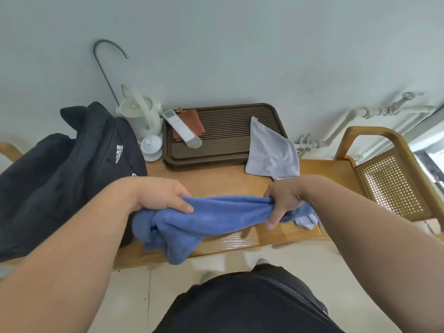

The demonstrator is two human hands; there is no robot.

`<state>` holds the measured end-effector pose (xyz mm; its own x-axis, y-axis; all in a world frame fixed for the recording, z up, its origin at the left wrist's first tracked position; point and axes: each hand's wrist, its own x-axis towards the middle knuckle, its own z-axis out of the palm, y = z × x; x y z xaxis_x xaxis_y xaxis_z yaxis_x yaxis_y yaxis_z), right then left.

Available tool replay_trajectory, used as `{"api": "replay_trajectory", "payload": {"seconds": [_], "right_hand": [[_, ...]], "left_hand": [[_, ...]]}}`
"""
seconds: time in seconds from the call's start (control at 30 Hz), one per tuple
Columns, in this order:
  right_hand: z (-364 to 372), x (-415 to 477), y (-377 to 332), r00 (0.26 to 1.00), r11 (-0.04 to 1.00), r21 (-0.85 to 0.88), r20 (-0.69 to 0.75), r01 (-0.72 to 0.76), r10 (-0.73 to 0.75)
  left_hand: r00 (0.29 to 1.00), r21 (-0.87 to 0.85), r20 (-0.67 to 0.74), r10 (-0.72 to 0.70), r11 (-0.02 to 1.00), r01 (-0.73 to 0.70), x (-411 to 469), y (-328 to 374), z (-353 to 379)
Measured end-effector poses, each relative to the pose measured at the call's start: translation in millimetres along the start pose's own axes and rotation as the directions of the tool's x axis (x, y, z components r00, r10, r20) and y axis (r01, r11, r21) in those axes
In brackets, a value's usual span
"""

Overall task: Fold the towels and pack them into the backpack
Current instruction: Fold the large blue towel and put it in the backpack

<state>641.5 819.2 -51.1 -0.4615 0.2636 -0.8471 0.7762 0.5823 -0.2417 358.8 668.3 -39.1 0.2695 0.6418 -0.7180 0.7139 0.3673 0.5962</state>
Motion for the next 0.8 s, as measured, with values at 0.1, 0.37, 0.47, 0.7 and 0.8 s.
{"api": "replay_trajectory", "payload": {"seconds": [0.1,0.37,0.47,0.7,0.8], "right_hand": [[-1,-1,9,0.992,0.999,-0.035,0.118,-0.039,0.043],[20,23,41,0.983,0.972,-0.147,-0.058,-0.182,0.175],[32,28,60,0.953,0.978,0.034,-0.219,-0.207,0.209],[48,51,101,0.783,0.574,0.808,-0.442,0.135,0.437],[46,70,112,0.725,0.345,0.910,-0.397,0.230,0.563]], "left_hand": [[1.000,-0.159,0.006,0.006,0.987,-0.005,-5,-4,-2],[0.921,-0.110,-0.261,-0.291,0.956,0.271,68,-55,47],[0.847,-0.194,-0.429,-0.313,0.948,0.252,96,-69,69],[0.683,-0.574,-0.551,-0.481,0.812,0.109,138,-71,76],[0.623,-0.692,-0.558,-0.548,0.722,0.015,153,-66,71]]}}
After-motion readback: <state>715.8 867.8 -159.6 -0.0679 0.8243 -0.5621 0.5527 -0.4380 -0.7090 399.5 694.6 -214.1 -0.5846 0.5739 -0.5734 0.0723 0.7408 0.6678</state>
